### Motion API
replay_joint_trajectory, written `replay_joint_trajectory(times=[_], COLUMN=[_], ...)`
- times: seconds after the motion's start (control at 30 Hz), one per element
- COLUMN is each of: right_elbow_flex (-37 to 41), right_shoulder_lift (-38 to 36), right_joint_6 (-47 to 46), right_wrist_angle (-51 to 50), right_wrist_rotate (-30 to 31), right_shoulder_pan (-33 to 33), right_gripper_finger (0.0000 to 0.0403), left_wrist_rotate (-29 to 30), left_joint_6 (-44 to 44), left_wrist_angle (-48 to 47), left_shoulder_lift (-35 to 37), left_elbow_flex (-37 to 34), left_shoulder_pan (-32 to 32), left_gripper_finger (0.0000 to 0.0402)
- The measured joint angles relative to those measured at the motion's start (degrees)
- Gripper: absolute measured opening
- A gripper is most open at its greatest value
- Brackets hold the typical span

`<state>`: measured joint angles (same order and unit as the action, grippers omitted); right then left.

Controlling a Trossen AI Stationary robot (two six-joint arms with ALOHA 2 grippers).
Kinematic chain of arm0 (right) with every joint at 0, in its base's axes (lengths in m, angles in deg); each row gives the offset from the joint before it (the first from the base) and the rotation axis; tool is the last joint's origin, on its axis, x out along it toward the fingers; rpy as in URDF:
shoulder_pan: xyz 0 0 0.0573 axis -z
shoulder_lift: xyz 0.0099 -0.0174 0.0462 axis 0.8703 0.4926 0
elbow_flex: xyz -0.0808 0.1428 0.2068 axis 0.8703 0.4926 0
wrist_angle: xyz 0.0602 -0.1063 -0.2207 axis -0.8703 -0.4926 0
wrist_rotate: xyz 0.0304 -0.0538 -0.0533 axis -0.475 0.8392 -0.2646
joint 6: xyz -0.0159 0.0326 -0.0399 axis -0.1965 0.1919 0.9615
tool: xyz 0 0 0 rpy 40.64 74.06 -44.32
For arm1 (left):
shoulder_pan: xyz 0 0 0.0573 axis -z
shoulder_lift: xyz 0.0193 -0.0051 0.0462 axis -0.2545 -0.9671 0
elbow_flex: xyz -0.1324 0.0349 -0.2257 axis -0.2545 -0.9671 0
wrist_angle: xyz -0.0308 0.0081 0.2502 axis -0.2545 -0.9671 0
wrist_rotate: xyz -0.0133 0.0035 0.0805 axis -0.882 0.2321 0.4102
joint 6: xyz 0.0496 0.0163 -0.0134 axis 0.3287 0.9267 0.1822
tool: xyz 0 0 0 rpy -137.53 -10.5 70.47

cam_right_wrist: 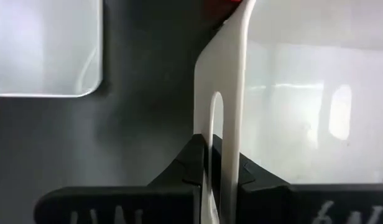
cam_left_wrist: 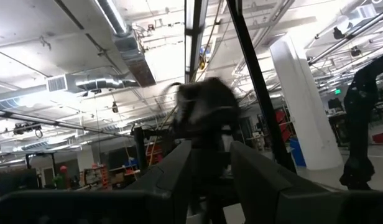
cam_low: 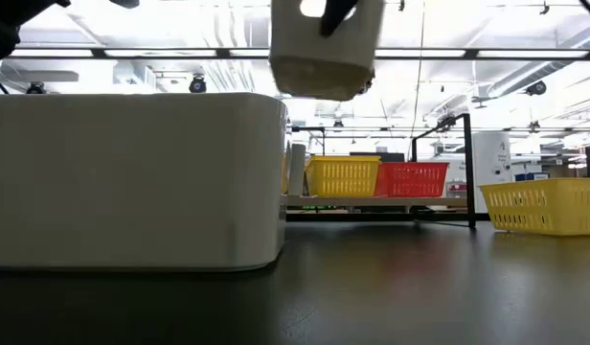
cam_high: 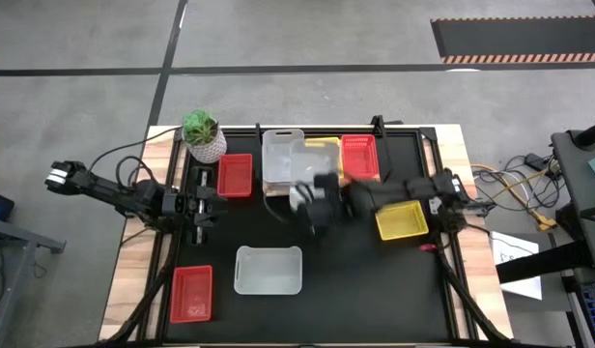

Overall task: Stack baskets on shelf by color
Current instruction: Stack the right gray bin on top of the gray bin on the shelf

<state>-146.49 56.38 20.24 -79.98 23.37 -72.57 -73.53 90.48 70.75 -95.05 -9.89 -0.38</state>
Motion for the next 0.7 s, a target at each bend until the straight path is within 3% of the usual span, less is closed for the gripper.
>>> replay_joint_trajectory(times=[0.4, 0.7], right_elbow_flex=[-0.24, -0.18], right_shoulder_lift=[1.16, 6.12], right_joint_6=[16.05, 19.66], right_wrist_angle=[12.07, 16.76], right_wrist_rotate=[-15.71, -17.83], right_shoulder_pan=[16.98, 22.45], right_gripper_finger=[0.0008, 0.0008], left_wrist_rotate=[0.01, 0.01], left_joint_6=[1.82, 1.98], left_wrist_angle=[0.00, 0.13], left_shoulder_lift=[1.33, 2.14], left_elbow_flex=[0.01, 0.09], left_shoulder_pan=[-0.01, -0.02], left_gripper_finger=[0.0096, 0.0096])
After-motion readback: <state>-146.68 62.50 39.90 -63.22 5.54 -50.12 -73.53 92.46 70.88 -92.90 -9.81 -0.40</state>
